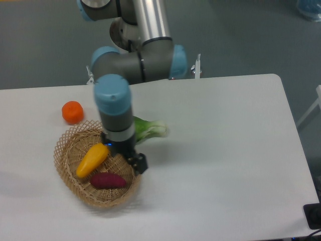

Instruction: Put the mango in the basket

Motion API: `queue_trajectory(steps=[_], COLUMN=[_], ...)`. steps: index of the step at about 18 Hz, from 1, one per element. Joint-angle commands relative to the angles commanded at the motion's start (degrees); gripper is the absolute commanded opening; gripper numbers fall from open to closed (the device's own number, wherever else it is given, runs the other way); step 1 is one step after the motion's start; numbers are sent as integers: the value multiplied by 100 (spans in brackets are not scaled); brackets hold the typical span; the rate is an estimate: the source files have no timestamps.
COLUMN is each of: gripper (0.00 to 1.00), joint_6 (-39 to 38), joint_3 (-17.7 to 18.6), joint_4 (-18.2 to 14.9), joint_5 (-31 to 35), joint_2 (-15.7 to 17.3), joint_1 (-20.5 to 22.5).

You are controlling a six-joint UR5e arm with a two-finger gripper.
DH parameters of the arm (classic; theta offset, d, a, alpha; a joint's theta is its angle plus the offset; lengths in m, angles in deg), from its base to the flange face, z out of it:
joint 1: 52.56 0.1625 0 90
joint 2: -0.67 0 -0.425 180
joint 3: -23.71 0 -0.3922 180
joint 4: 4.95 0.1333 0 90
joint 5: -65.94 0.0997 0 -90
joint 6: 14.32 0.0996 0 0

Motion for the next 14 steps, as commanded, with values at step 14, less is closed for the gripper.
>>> queue_trajectory(steps=[14], gripper=[100], joint_6=[1189], joint_3=[-421], joint_4=[-132], joint_5=[18], joint_2=[-342], joint_1=[1126])
